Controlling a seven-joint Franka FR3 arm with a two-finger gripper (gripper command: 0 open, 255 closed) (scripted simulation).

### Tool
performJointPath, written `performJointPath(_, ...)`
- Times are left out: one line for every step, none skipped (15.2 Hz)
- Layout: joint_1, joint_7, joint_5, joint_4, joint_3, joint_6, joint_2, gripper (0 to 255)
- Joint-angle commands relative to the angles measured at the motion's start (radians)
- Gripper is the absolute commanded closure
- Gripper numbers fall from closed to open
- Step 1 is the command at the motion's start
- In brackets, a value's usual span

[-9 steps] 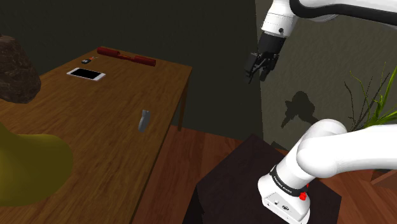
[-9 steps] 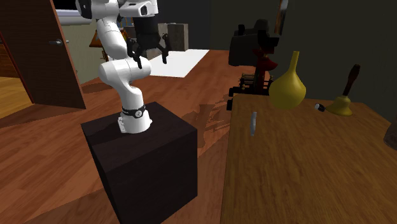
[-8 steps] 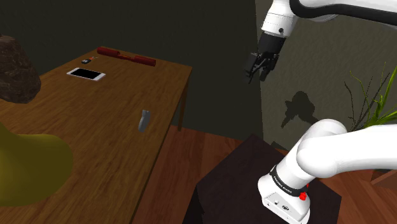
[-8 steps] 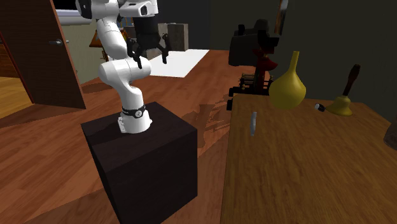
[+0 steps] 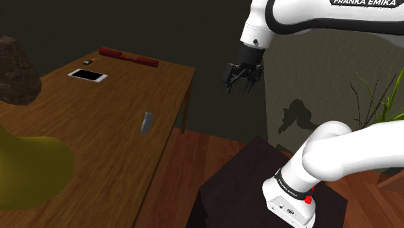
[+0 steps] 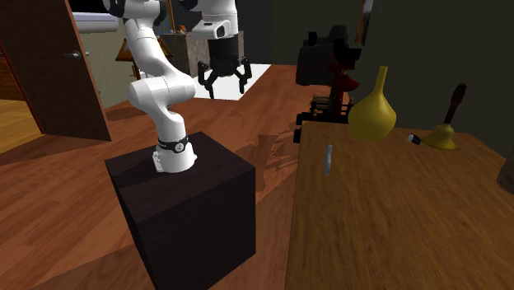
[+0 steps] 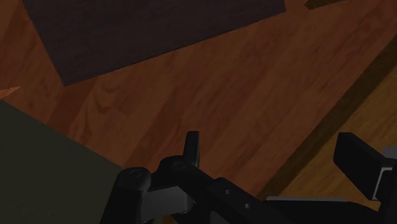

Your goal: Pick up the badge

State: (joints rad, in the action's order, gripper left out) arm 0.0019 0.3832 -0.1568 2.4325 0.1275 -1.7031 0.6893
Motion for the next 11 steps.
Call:
performJointPath(0.001,0.077,-0.026,-0.003,0.048,-0.055,-0.051,0)
performJointPath(0.0,0.113,-0.036,-0.008,0.071,-0.079,-0.077,0)
performJointPath(0.0,0.15,-0.045,-0.016,0.093,-0.103,-0.105,0)
performJointPath(-0.002,0.186,-0.052,-0.025,0.115,-0.127,-0.135,0)
performJointPath(-0.004,0.222,-0.057,-0.035,0.136,-0.15,-0.166,0)
performJointPath(-0.006,0.259,-0.06,-0.048,0.157,-0.173,-0.198,0)
performJointPath(-0.009,0.296,-0.062,-0.062,0.178,-0.196,-0.232,0)
performJointPath(-0.012,0.334,-0.061,-0.077,0.198,-0.218,-0.266,0)
performJointPath(-0.016,0.372,-0.059,-0.094,0.218,-0.24,-0.302,0)
performJointPath(-0.019,0.41,-0.054,-0.113,0.237,-0.261,-0.339,0)
performJointPath(-0.023,0.45,-0.046,-0.133,0.256,-0.281,-0.377,0)
